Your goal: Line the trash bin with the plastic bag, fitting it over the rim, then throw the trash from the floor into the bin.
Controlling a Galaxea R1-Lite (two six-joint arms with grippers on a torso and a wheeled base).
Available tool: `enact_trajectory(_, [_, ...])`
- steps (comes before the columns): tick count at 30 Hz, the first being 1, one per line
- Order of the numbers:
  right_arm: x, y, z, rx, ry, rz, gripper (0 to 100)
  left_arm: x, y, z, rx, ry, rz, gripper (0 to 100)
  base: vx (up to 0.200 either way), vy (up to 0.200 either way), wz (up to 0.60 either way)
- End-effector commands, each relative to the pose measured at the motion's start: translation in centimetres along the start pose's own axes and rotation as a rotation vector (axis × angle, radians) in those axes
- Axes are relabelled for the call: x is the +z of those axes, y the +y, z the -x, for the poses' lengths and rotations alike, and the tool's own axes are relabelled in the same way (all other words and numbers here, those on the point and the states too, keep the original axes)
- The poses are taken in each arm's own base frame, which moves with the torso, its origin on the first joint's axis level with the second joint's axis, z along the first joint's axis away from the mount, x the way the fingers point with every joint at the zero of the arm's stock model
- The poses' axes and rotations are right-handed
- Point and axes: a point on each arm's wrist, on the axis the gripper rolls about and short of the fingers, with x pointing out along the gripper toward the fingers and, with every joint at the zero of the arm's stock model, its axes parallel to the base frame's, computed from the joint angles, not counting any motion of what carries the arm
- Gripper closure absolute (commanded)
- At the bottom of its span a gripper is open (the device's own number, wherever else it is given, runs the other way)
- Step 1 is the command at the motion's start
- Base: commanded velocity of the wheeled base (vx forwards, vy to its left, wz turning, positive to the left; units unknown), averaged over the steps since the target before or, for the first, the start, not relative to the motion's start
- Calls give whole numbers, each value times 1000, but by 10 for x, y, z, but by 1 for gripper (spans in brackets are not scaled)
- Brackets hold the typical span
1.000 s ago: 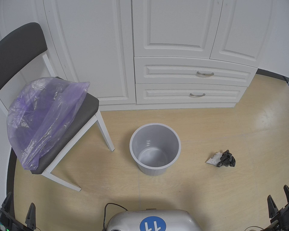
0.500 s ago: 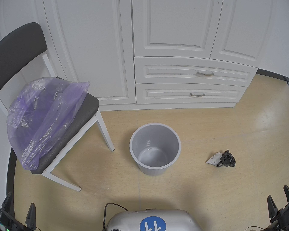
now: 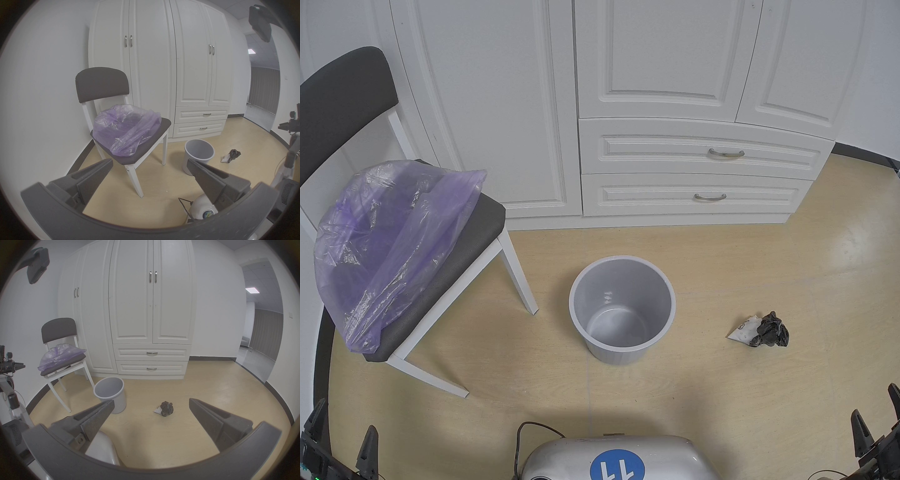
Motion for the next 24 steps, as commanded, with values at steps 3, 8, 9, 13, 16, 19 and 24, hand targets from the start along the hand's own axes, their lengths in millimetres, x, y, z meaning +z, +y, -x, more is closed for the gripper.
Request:
enact_trajectory(3, [-5, 0, 0, 10, -4, -7, 0, -4, 0, 0, 8, -6, 12, 0, 0, 0, 0])
enact_trajectory(8, [-5, 0, 0, 12, -4, -48, 0, 2, 1, 1, 22, -52, 58, 0, 0, 0, 0])
enact_trajectory(9, [-5, 0, 0, 10, -4, -48, 0, 31, 2, 9, 25, -229, 122, 0, 0, 0, 0])
enact_trajectory(13, [-4, 0, 0, 10, -7, -39, 0, 87, 4, 37, -19, -473, 164, 0, 0, 0, 0])
enact_trajectory(16, [-4, 0, 0, 13, -10, -8, 0, 100, 4, 50, -8, -405, 83, 0, 0, 0, 0])
enact_trajectory(19, [-4, 1, 0, 18, -12, -11, 0, 106, 5, 52, -8, -290, 59, 0, 0, 0, 0])
enact_trajectory(24, [34, -1, 11, 38, -189, -168, 0, 131, 8, 26, 46, -150, 64, 0, 0, 0, 0])
